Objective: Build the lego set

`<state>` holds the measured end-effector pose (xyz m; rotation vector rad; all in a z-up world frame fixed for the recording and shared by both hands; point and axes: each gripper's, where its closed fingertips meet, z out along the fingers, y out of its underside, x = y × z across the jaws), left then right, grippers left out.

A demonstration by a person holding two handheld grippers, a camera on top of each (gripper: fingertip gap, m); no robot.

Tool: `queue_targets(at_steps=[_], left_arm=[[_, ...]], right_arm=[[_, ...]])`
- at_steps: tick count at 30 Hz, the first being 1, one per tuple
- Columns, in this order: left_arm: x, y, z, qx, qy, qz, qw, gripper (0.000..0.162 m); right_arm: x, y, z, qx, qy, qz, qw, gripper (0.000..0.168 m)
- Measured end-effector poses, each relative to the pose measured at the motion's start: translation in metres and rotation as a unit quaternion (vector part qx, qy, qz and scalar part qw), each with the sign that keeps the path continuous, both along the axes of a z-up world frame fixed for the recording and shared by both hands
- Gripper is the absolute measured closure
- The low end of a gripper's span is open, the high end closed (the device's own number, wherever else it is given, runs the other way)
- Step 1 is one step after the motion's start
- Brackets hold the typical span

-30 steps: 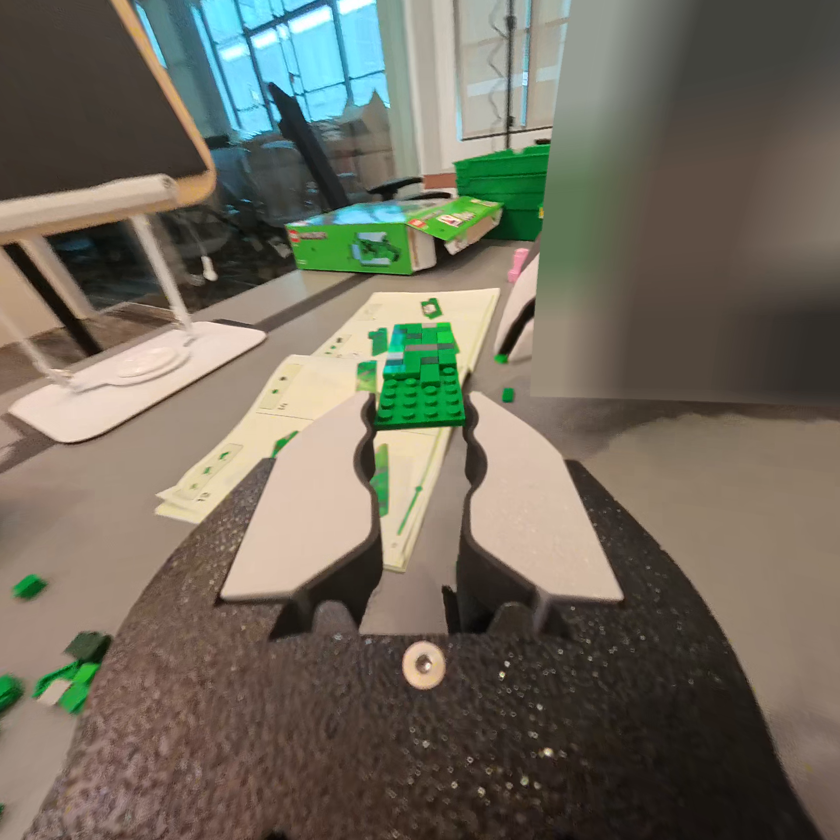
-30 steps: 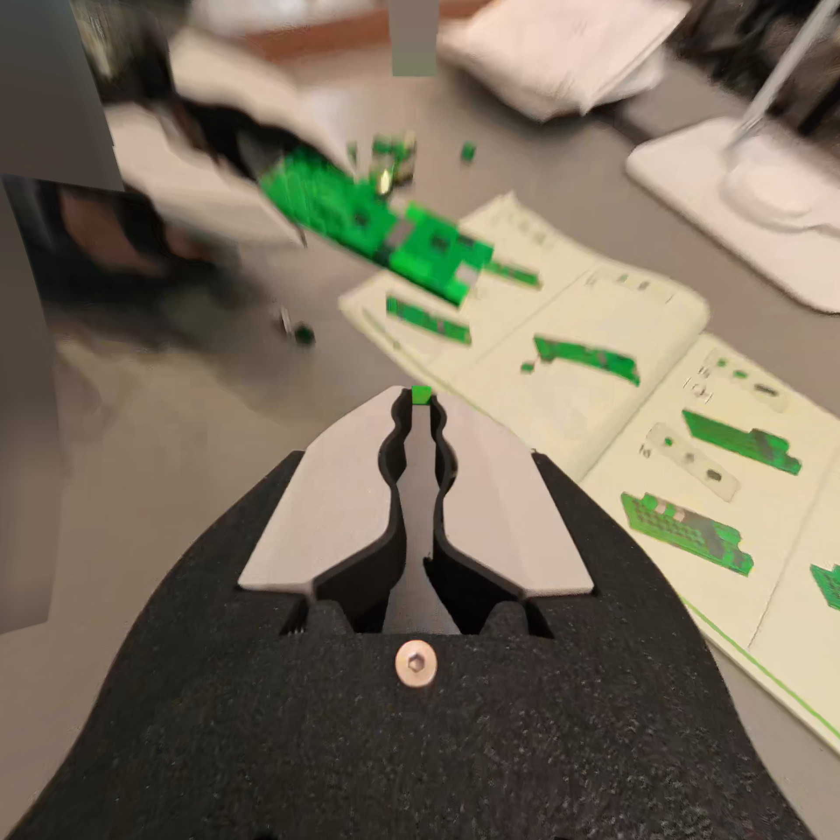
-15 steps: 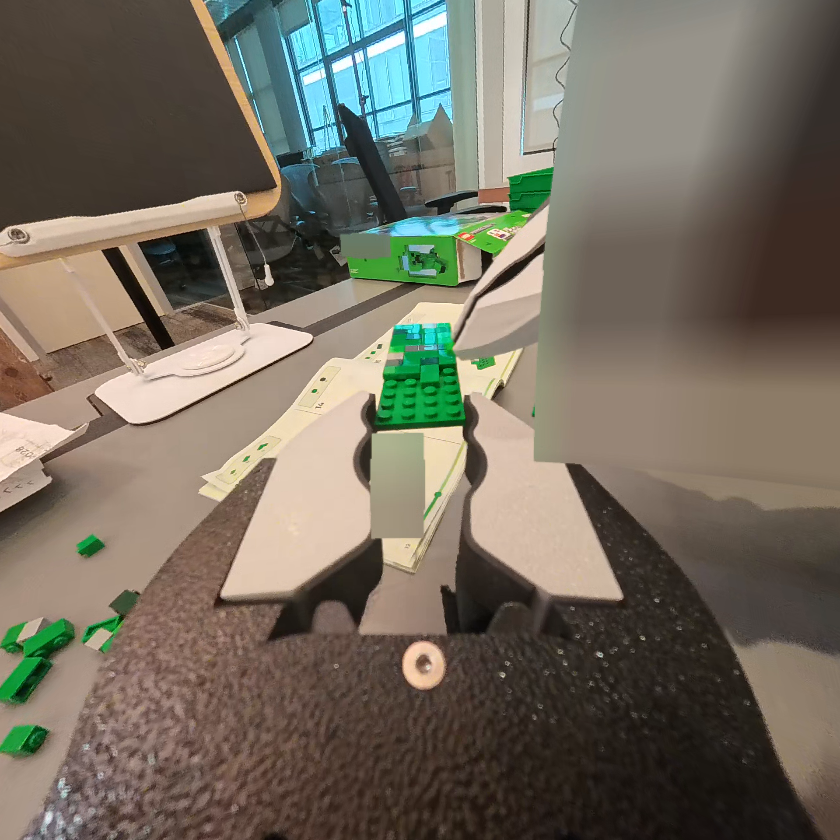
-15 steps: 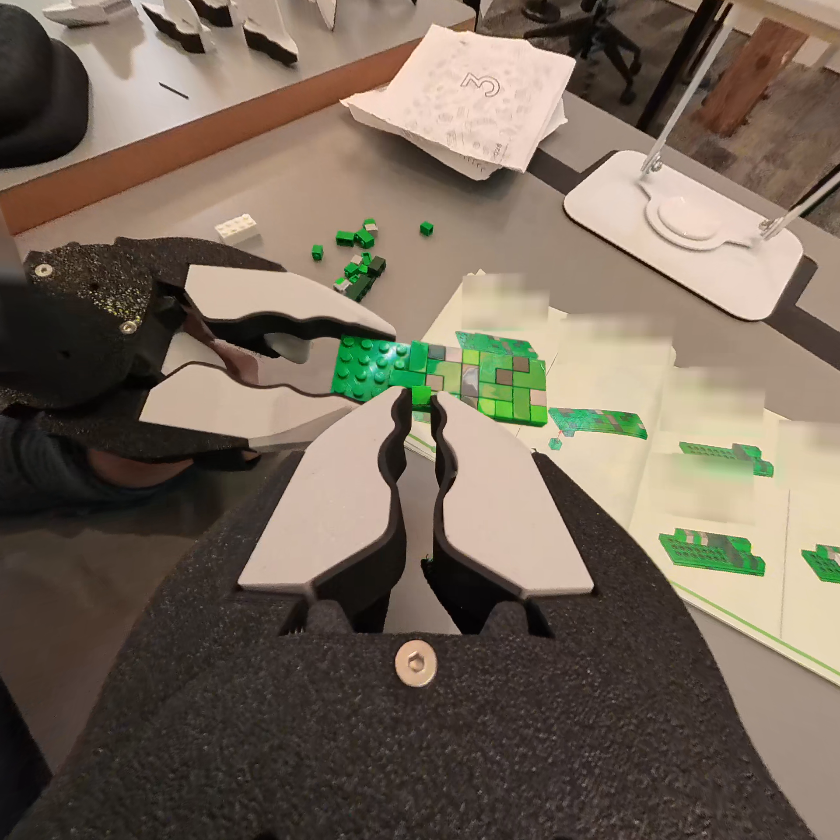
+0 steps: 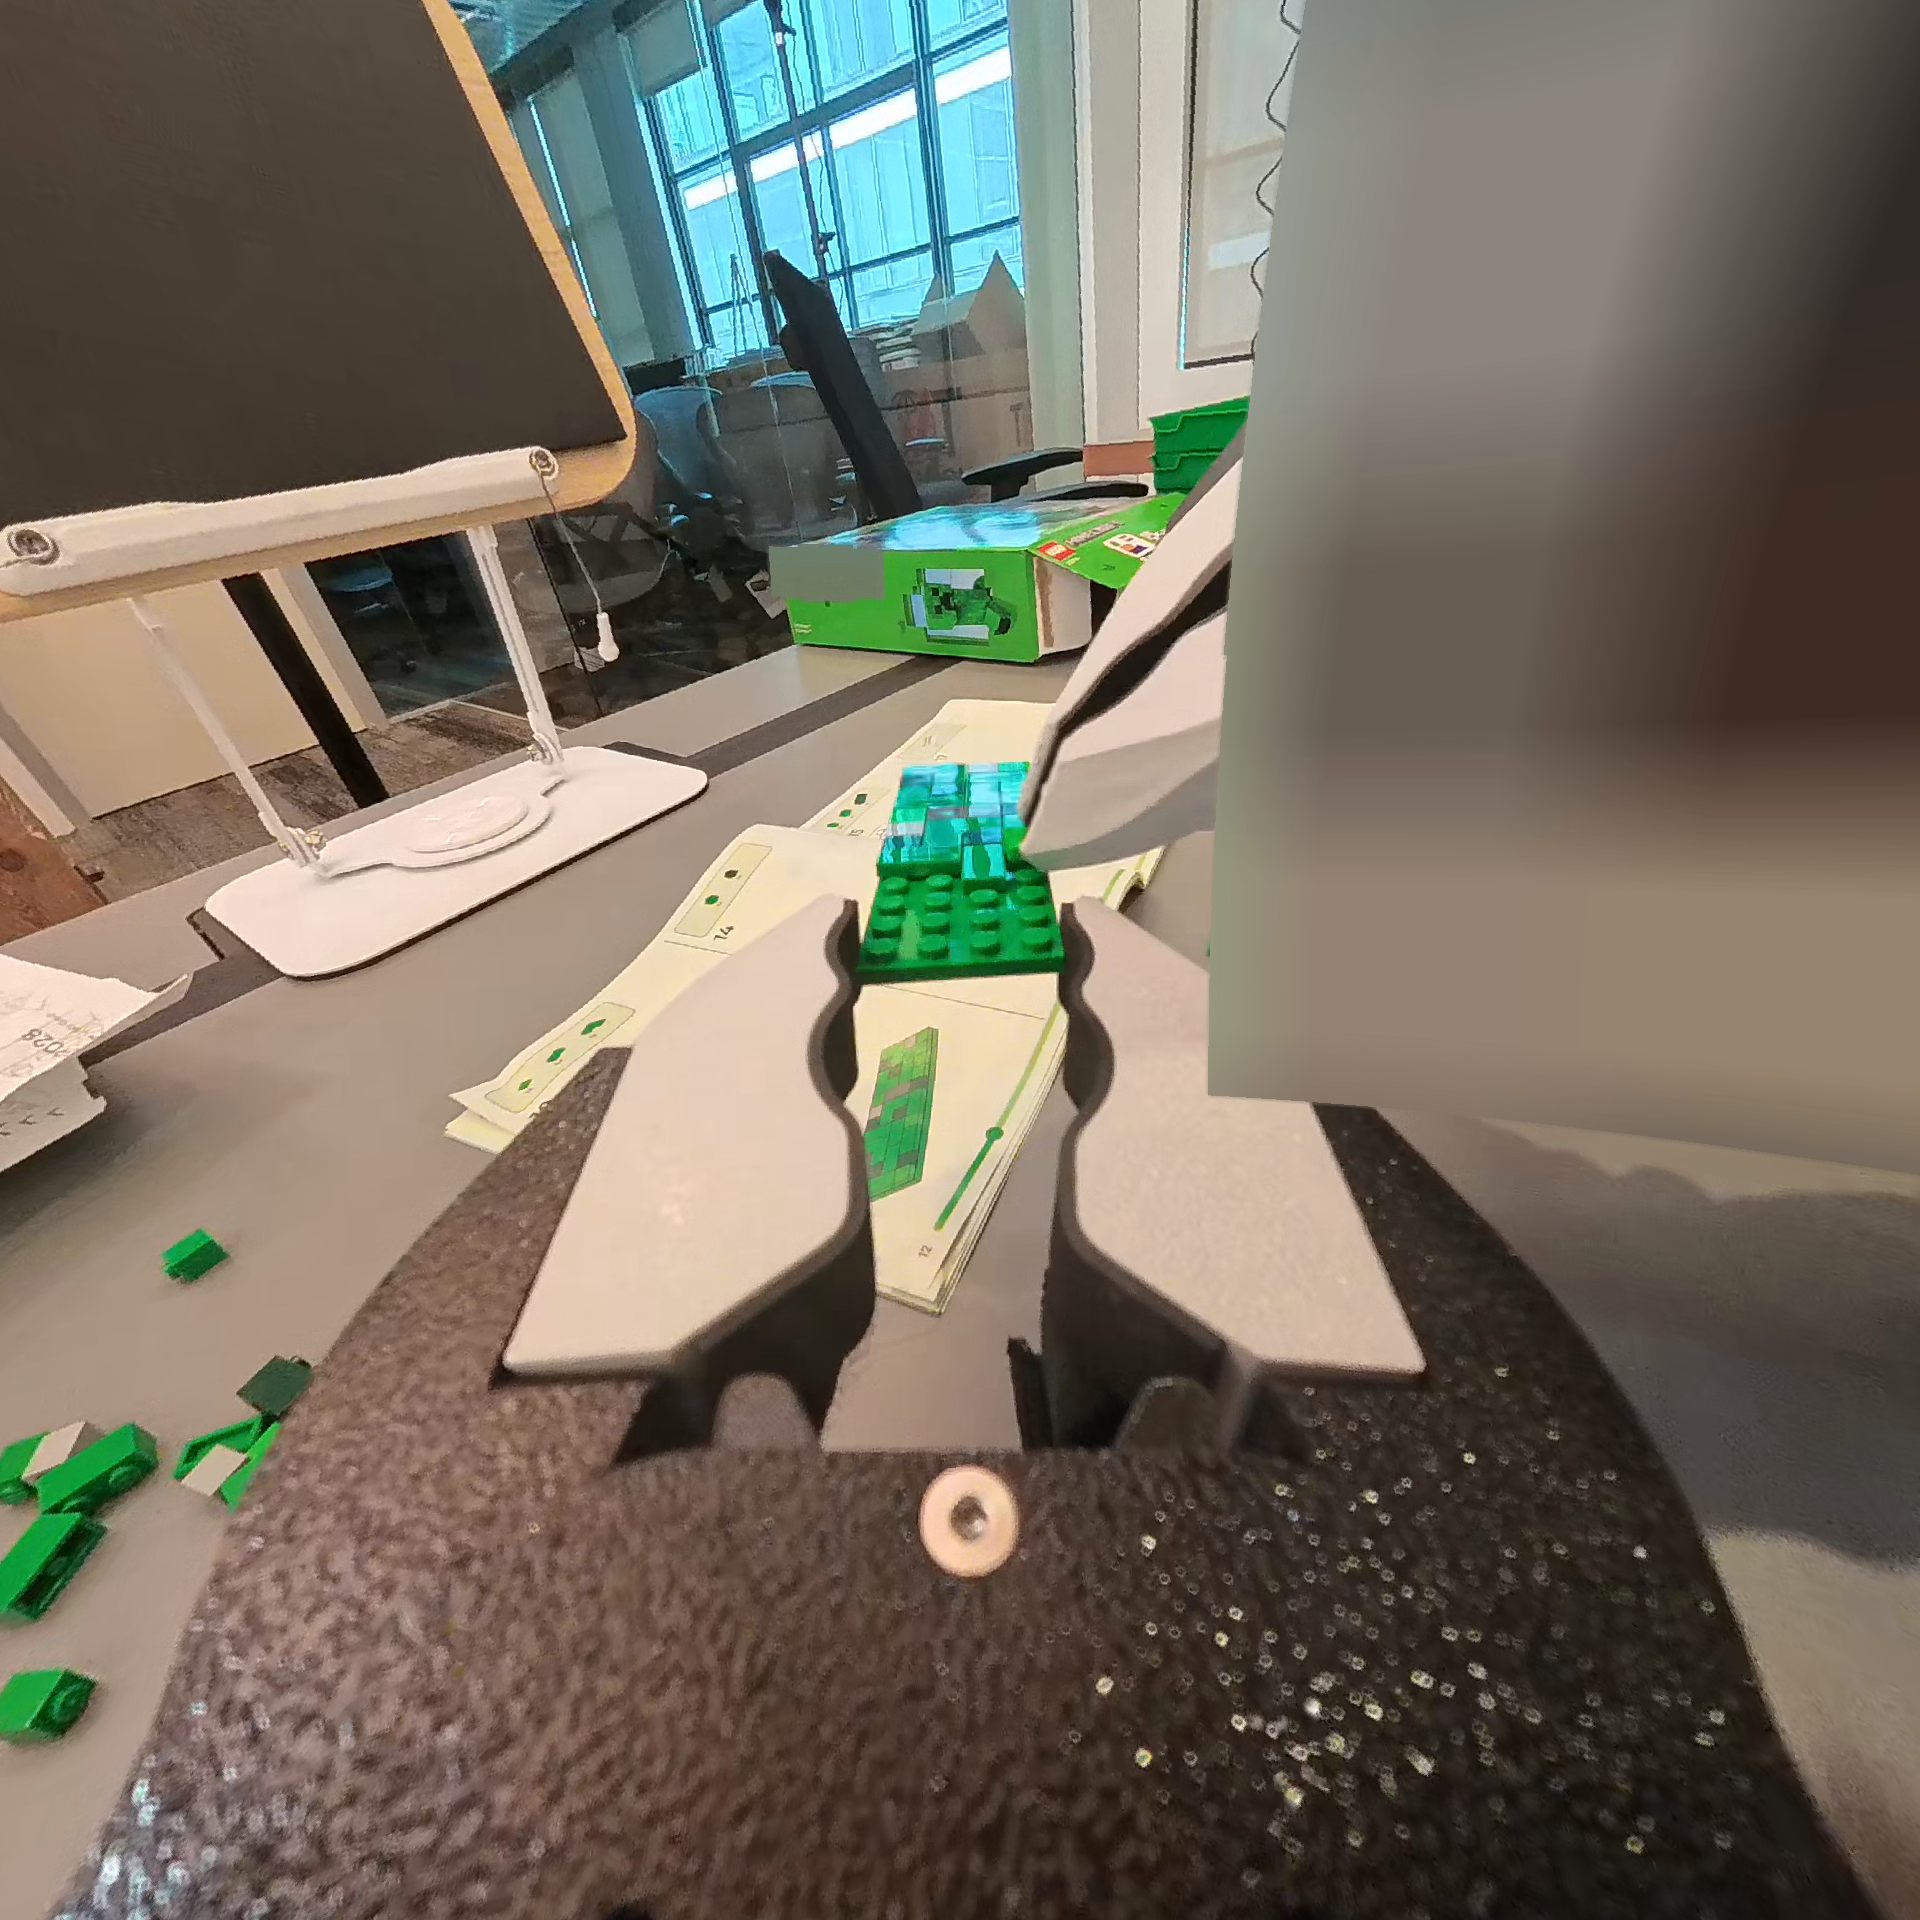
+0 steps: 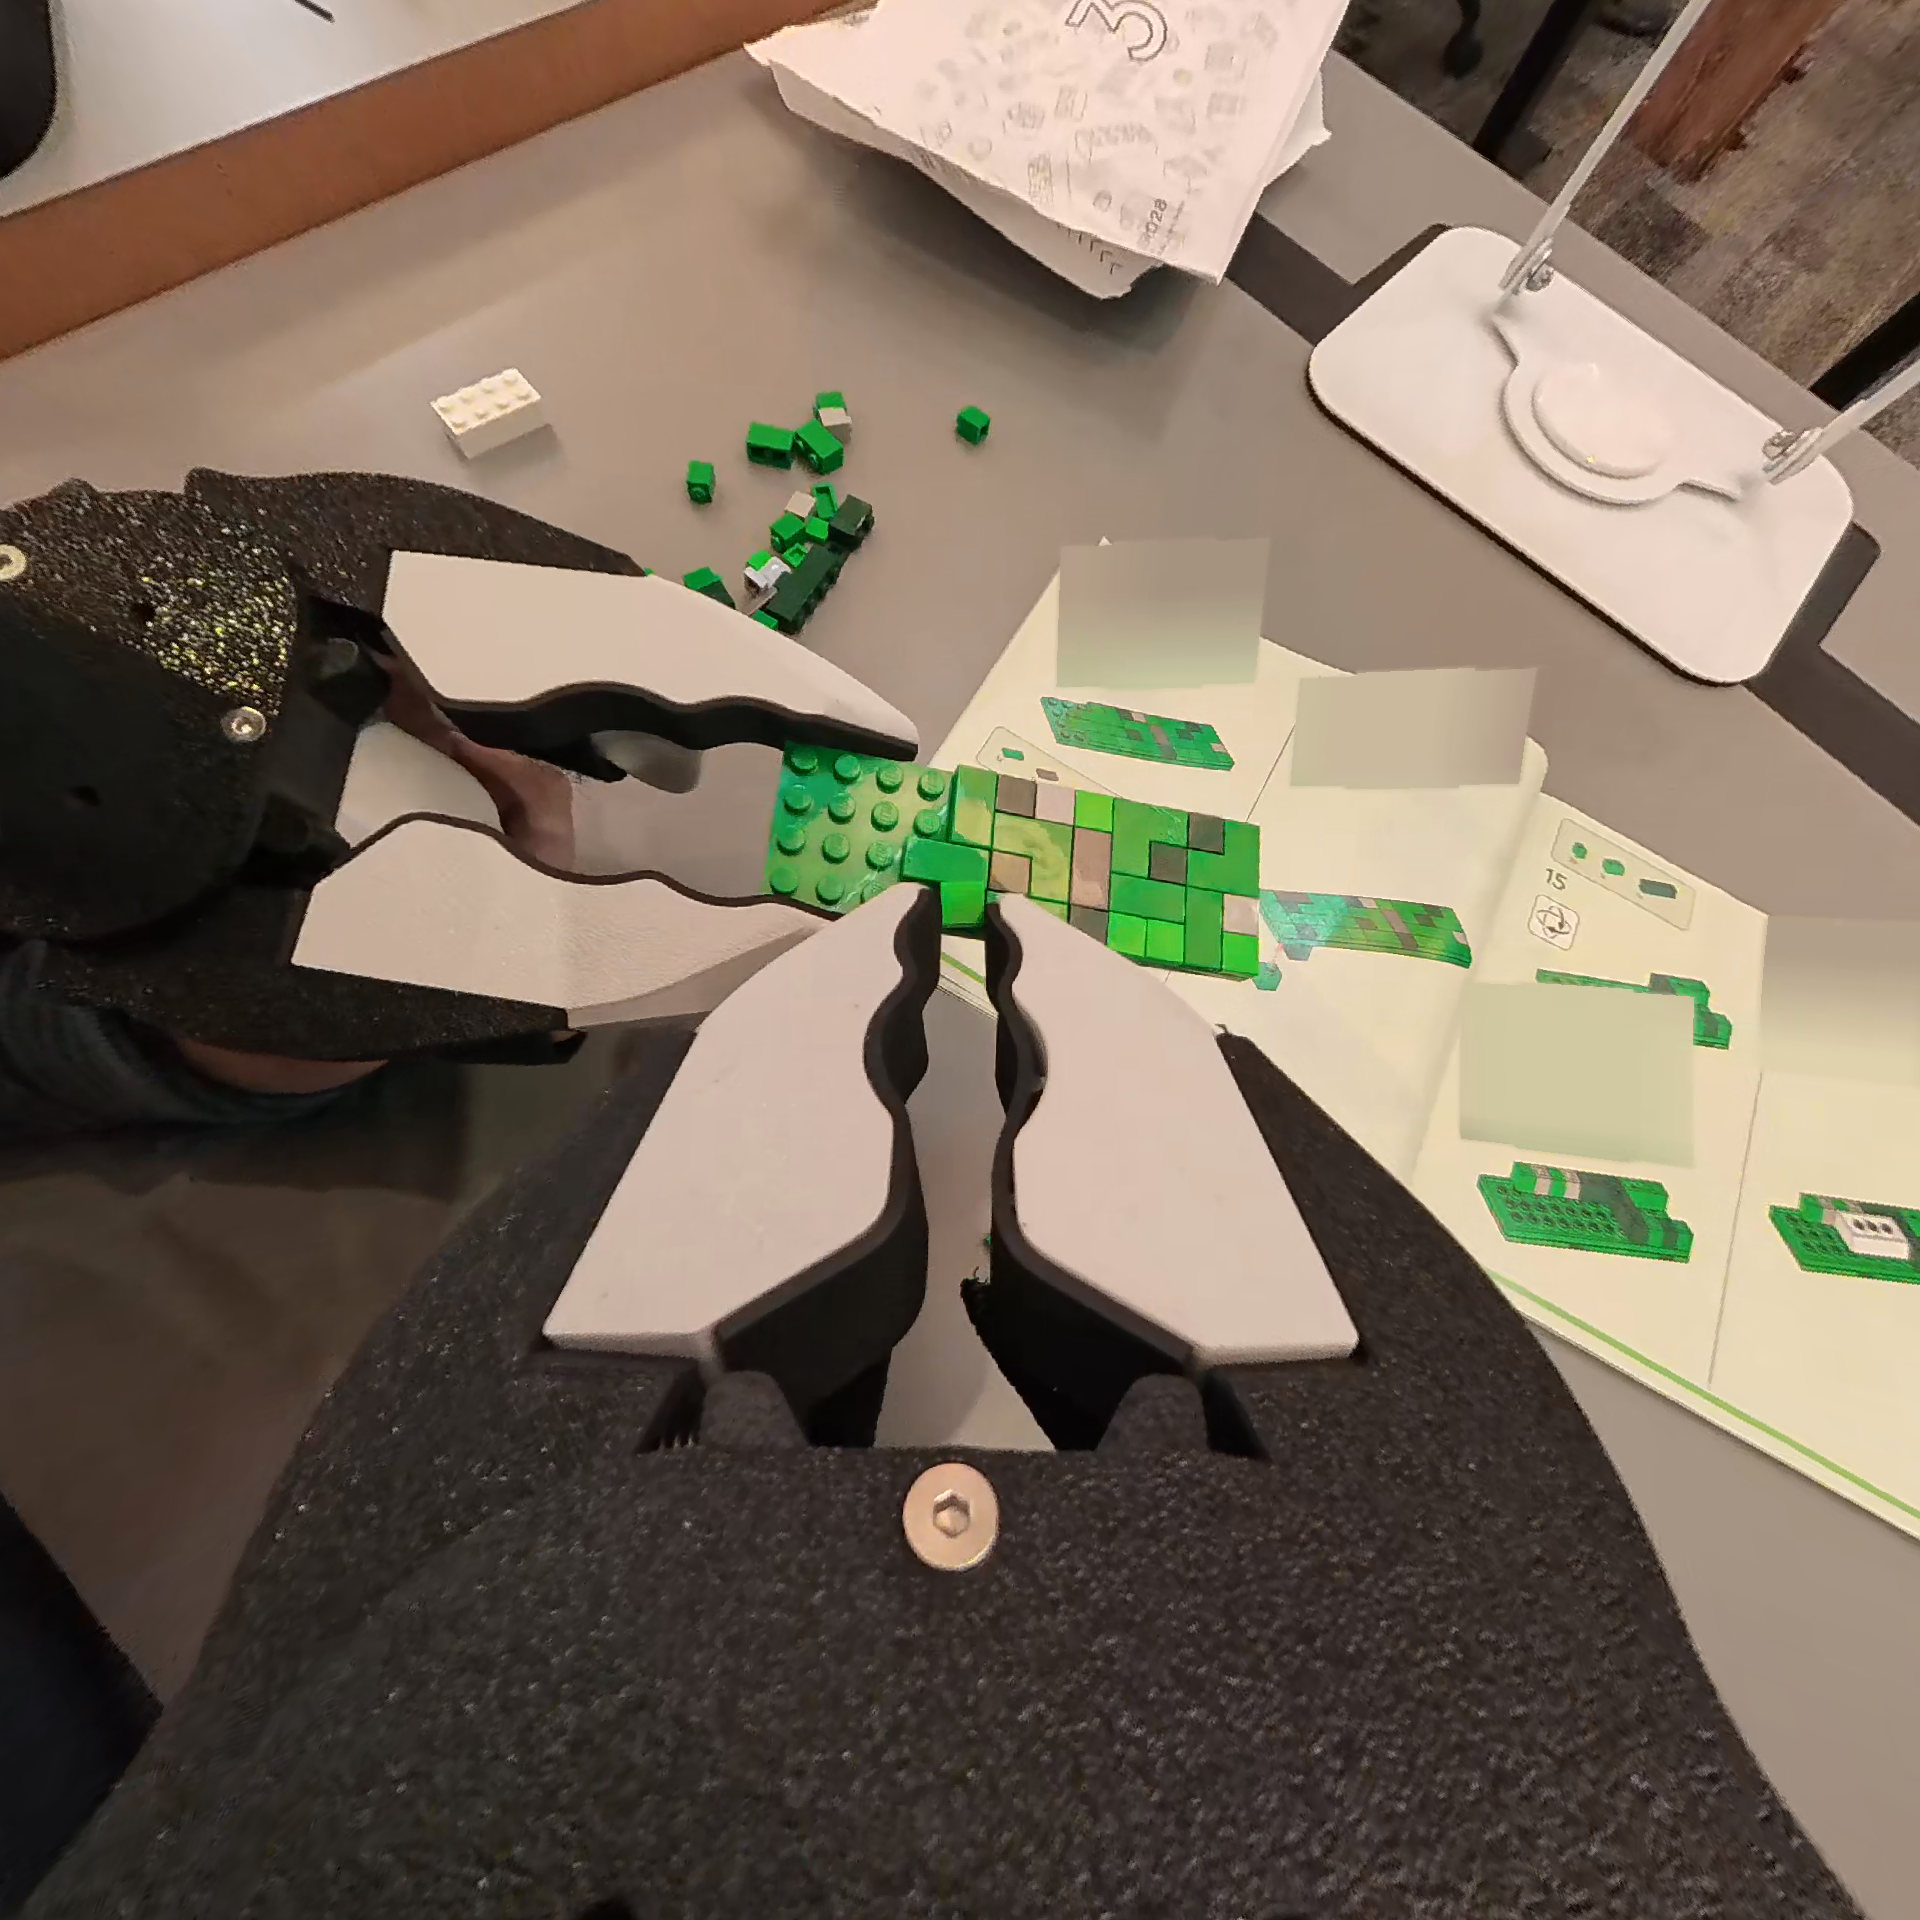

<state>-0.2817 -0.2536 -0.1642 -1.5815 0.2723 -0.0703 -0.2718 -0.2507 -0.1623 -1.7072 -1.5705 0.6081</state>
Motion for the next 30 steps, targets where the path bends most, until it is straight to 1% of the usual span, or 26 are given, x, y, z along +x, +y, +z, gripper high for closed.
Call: queue_targets(at_steps=[7, 14, 19, 21, 25, 27, 30], left_arm=[[0.001, 0.000, 0.001, 0.004, 0.000, -0.004, 1.000, 0.126], [0.002, 0.000, 0.001, 0.005, 0.001, -0.009, 1.000, 0.127], [-0.014, 0.000, 0.005, 0.010, -0.001, 0.016, 1.000, 0.126], [-0.025, -0.001, 0.008, 0.016, -0.001, 0.033, 0.999, 0.126], [-0.038, -0.001, 0.012, 0.024, -0.006, 0.036, 0.999, 0.126], [-0.039, -0.001, 0.013, 0.024, -0.015, 0.025, 0.999, 0.126], [-0.043, -0.002, 0.014, 0.026, -0.014, 0.019, 0.999, 0.126]], right_arm=[[0.001, 0.000, 0.000, 0.000, -0.002, 0.000, 1.000, 0.160], [0.000, -0.001, 0.002, 0.000, 0.003, 0.002, 1.000, 0.156], [0.011, 0.011, 0.014, 0.029, 0.046, -0.005, 0.999, 0.155], [0.016, 0.011, 0.013, 0.042, 0.063, 0.024, 0.997, 0.154], [0.016, -0.012, -0.020, 0.058, 0.055, 0.141, 0.987, 0.154], [0.012, -0.021, -0.031, 0.055, 0.067, 0.161, 0.983, 0.153], [0.009, -0.024, -0.028, 0.065, 0.110, 0.164, 0.978, 0.148]])
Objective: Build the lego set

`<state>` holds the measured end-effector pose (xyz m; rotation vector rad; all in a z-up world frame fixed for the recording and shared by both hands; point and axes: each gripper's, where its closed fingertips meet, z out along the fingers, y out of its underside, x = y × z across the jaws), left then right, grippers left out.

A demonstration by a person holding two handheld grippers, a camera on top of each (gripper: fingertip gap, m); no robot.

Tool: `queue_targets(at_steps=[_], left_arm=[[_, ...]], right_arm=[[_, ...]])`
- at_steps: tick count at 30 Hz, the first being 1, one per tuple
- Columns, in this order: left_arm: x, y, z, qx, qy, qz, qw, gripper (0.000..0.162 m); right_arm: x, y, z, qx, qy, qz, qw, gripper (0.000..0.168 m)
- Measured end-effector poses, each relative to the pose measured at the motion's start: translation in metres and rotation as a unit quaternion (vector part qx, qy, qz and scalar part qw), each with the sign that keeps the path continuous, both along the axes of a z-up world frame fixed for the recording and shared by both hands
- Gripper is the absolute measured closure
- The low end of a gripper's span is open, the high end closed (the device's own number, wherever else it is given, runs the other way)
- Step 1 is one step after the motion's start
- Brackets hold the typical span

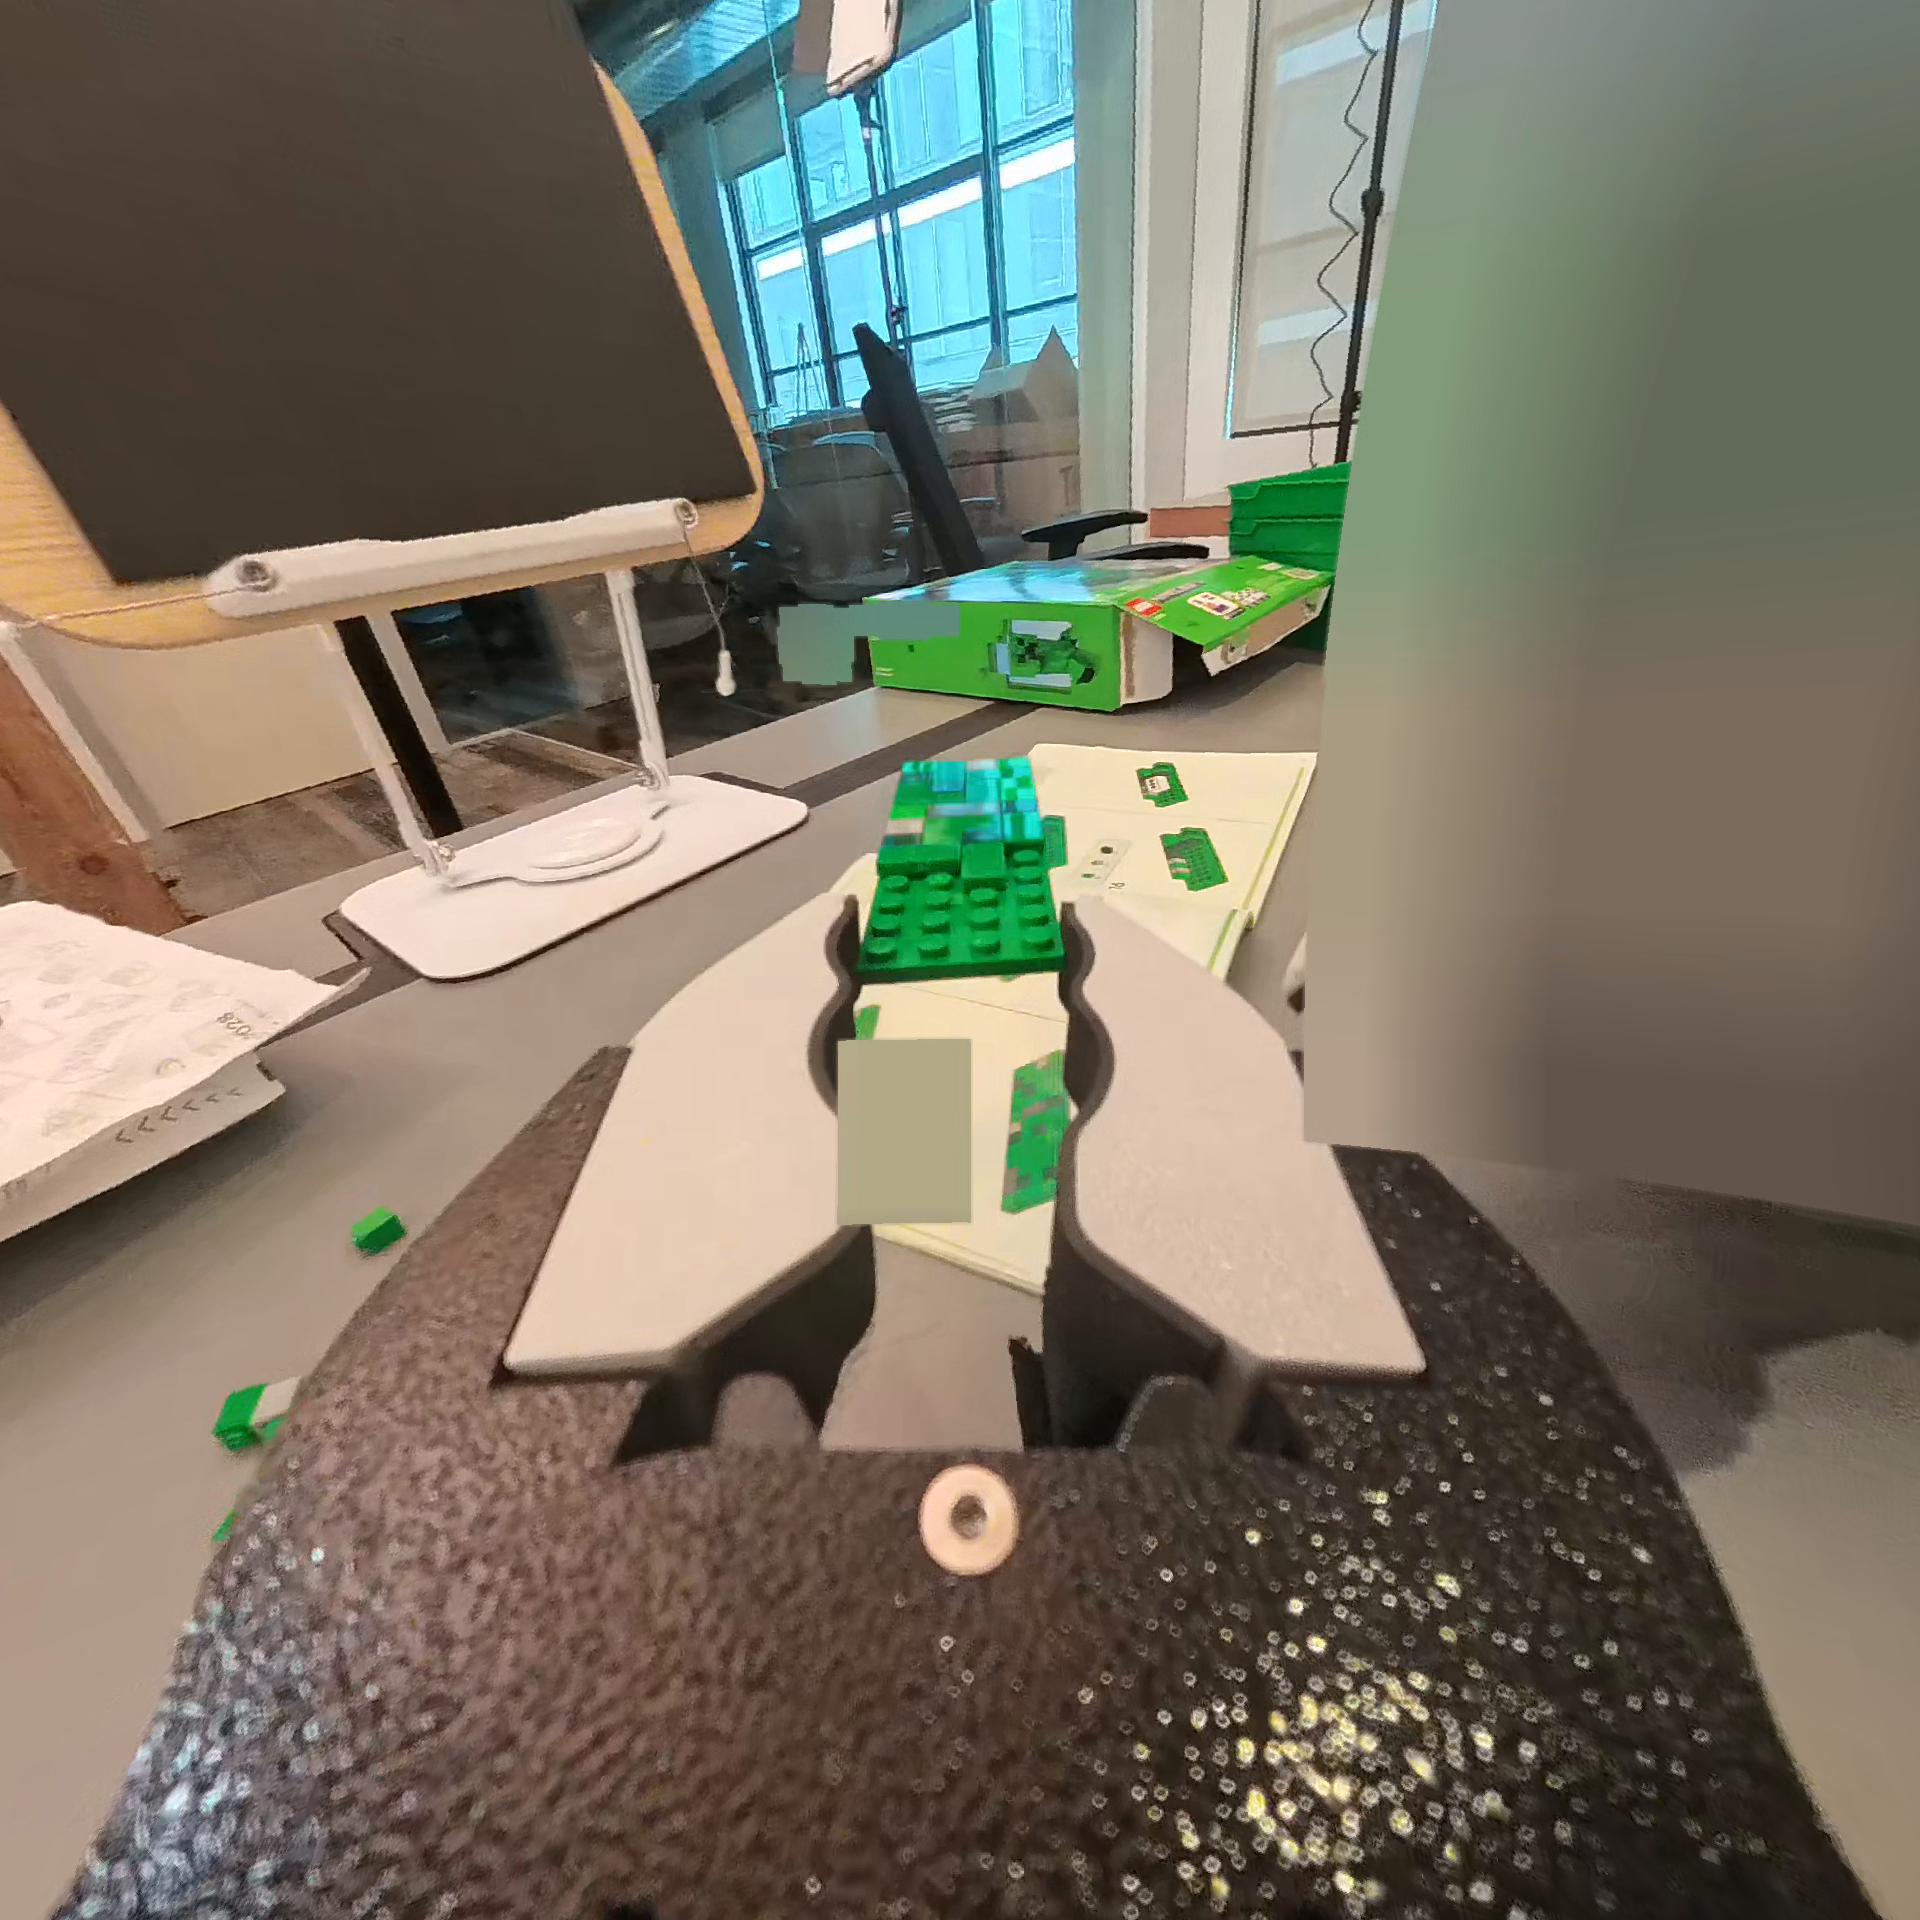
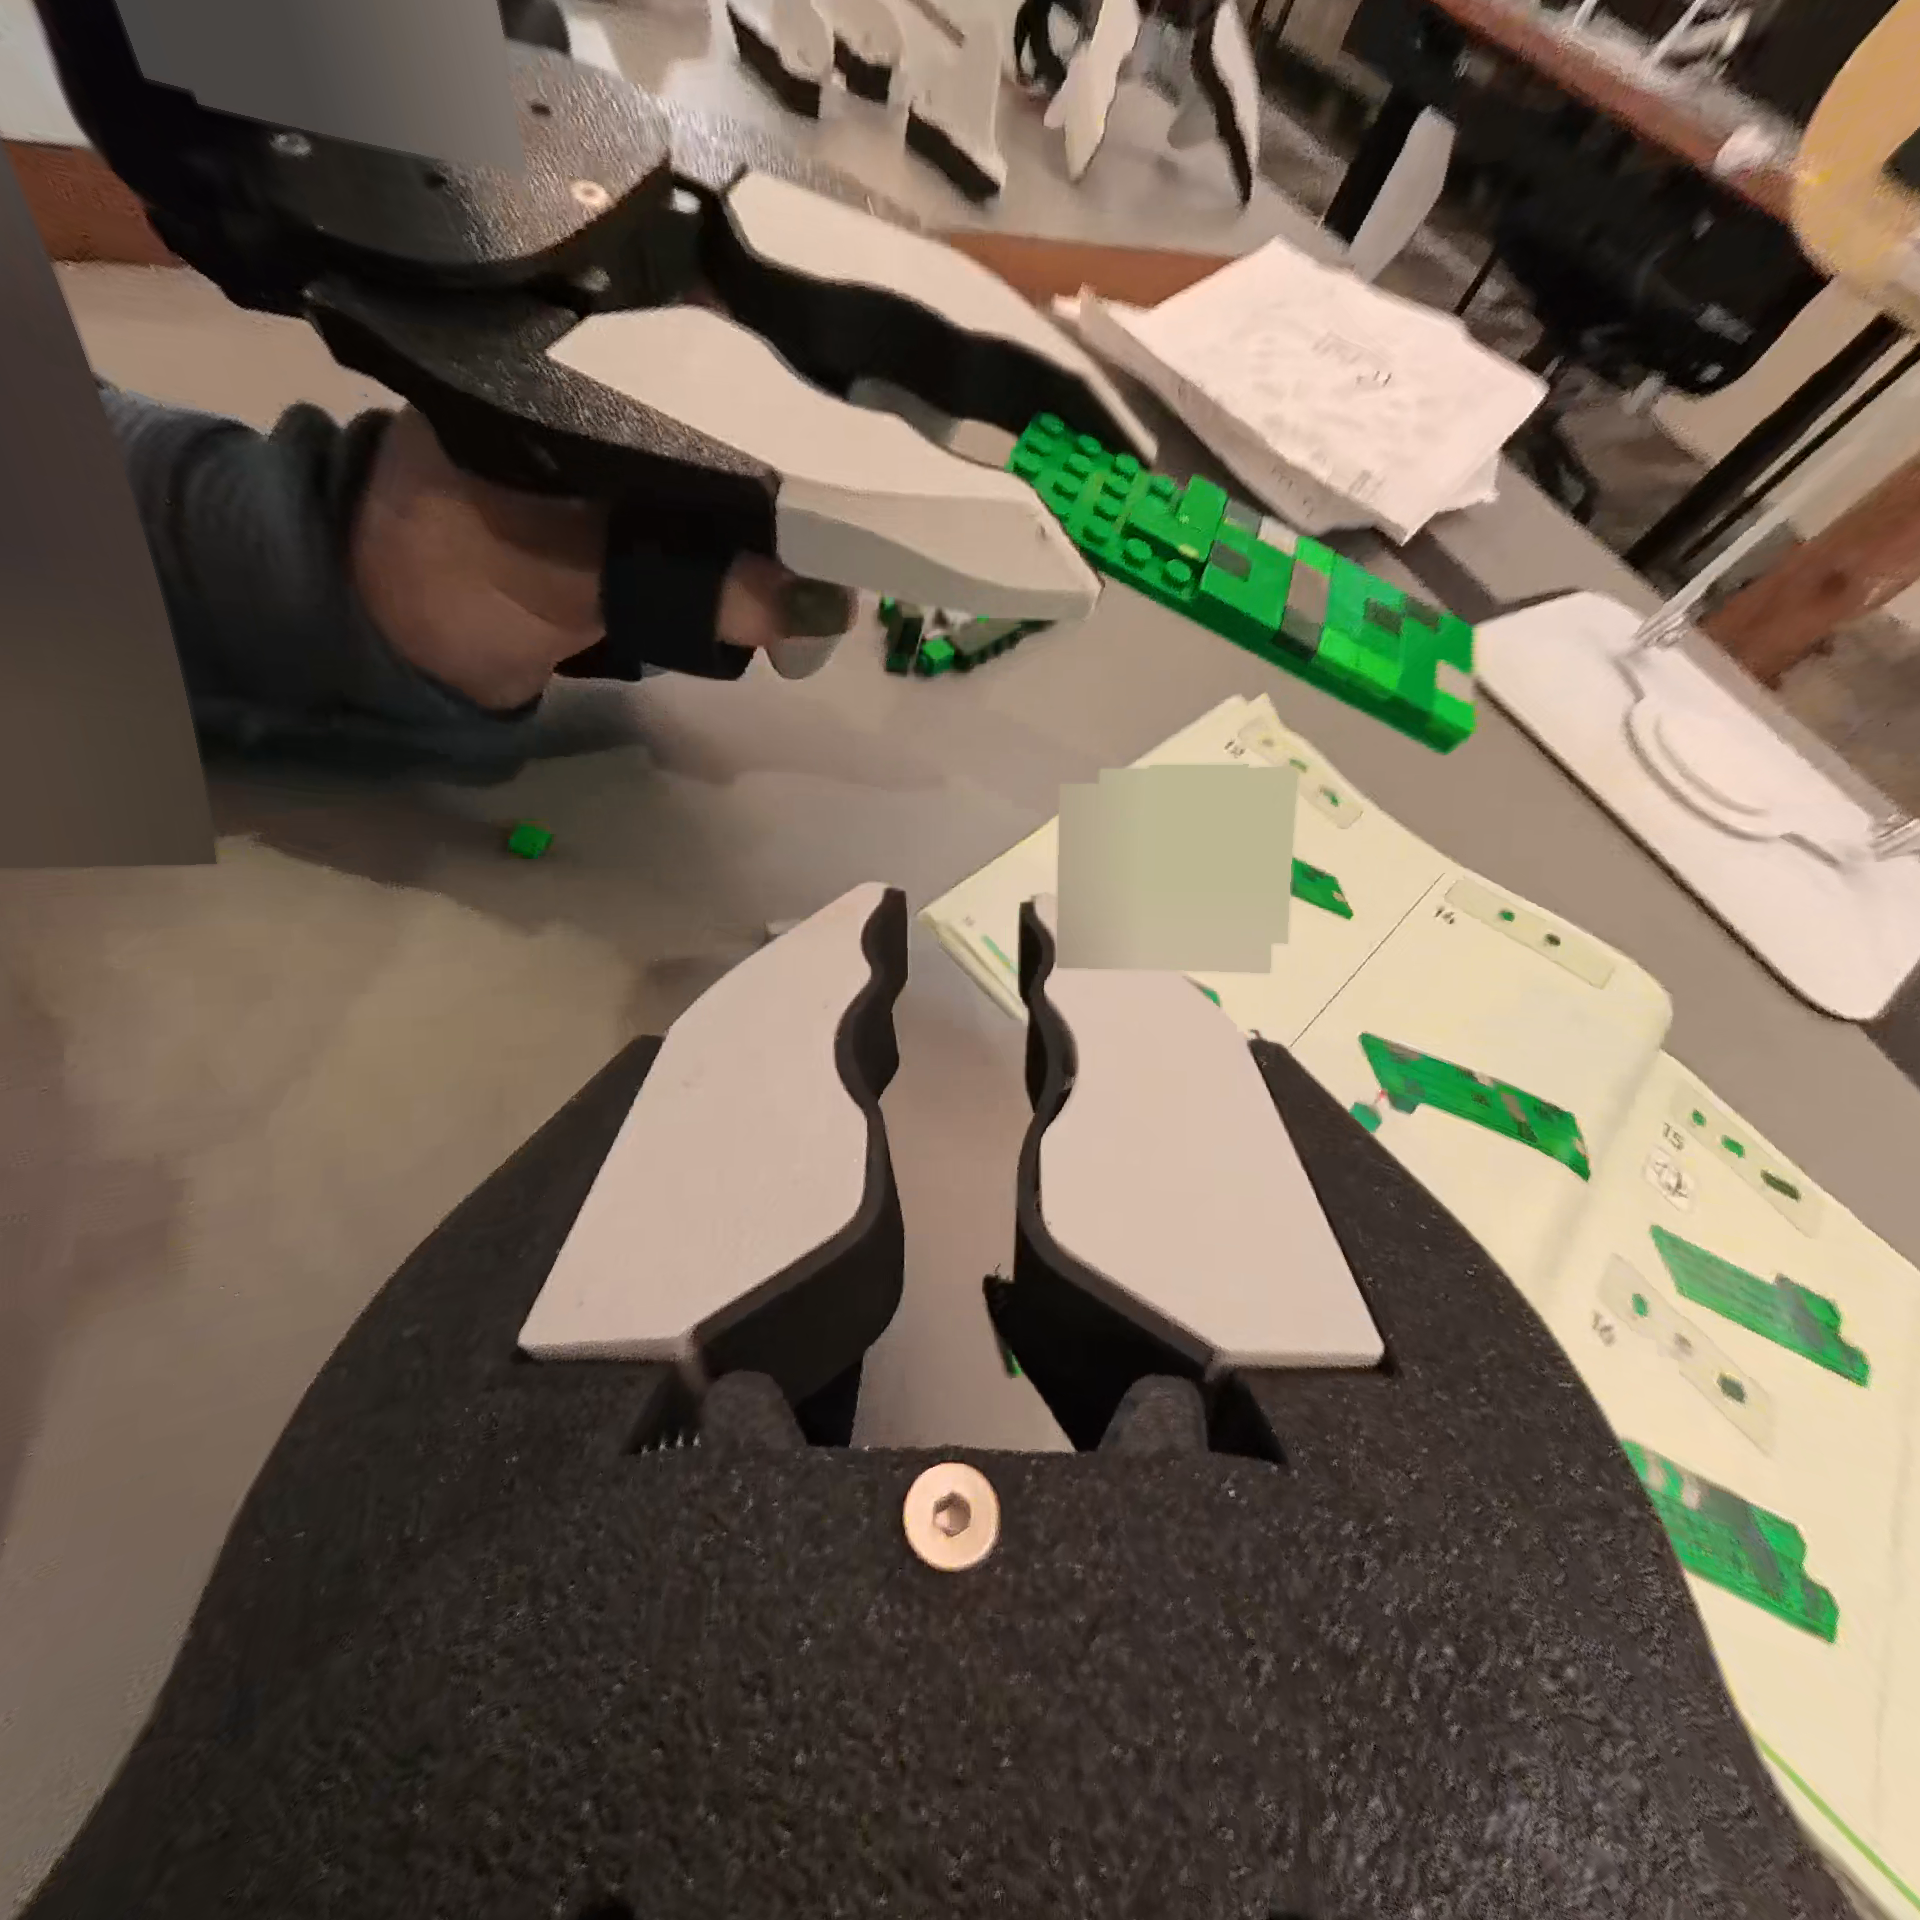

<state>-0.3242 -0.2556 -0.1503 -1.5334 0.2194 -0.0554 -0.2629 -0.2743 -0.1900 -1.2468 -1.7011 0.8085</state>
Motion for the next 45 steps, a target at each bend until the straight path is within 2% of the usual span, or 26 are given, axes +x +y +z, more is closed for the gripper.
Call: queue_targets(at_steps=[2, 5, 6, 9, 11, 18, 31, 34, 38, 42, 45], left_arm=[[-0.006, -0.001, 0.002, 0.004, 0.002, 0.008, 1.000, 0.126], [-0.022, -0.005, 0.009, 0.014, 0.002, 0.033, 0.999, 0.126], [-0.030, -0.008, 0.010, 0.018, 0.008, 0.047, 0.999, 0.126], [-0.050, -0.021, 0.016, 0.026, 0.027, 0.094, 0.995, 0.126], [-0.059, -0.033, 0.019, 0.032, 0.037, 0.123, 0.991, 0.126], [-0.062, -0.070, 0.017, 0.033, 0.082, 0.181, 0.980, 0.126], [-0.058, -0.077, 0.012, 0.035, 0.092, 0.190, 0.977, 0.126], [-0.049, -0.072, 0.009, 0.029, 0.081, 0.168, 0.982, 0.126], [-0.009, -0.050, 0.005, 0.014, 0.054, 0.112, 0.992, 0.126], [0.060, -0.013, 0.002, 0.006, 0.004, 0.026, 1.000, 0.126], [0.120, 0.017, -0.002, 0.002, -0.006, -0.042, 0.999, 0.126]], right_arm=[[-0.001, -0.003, 0.004, 0.015, 0.026, 0.015, 0.999, 0.146], [-0.001, -0.029, -0.004, 0.024, 0.026, 0.097, 0.995, 0.150], [-0.002, -0.039, -0.011, 0.007, 0.002, 0.118, 0.993, 0.155], [-0.008, -0.069, -0.033, -0.102, -0.095, 0.140, 0.980, 0.153], [-0.012, -0.081, -0.043, -0.135, -0.124, 0.133, 0.974, 0.153], [-0.023, -0.095, -0.069, -0.094, -0.173, 0.077, 0.977, 0.153], [-0.036, -0.095, -0.072, -0.057, -0.185, 0.031, 0.981, 0.161], [-0.027, -0.080, -0.058, -0.042, -0.147, 0.015, 0.988, 0.161], [0.004, -0.034, -0.015, -0.046, -0.068, -0.048, 0.995, 0.161], [0.061, 0.014, 0.022, -0.062, -0.009, -0.126, 0.990, 0.161], [0.105, 0.036, 0.041, -0.069, 0.016, -0.168, 0.983, 0.161]])
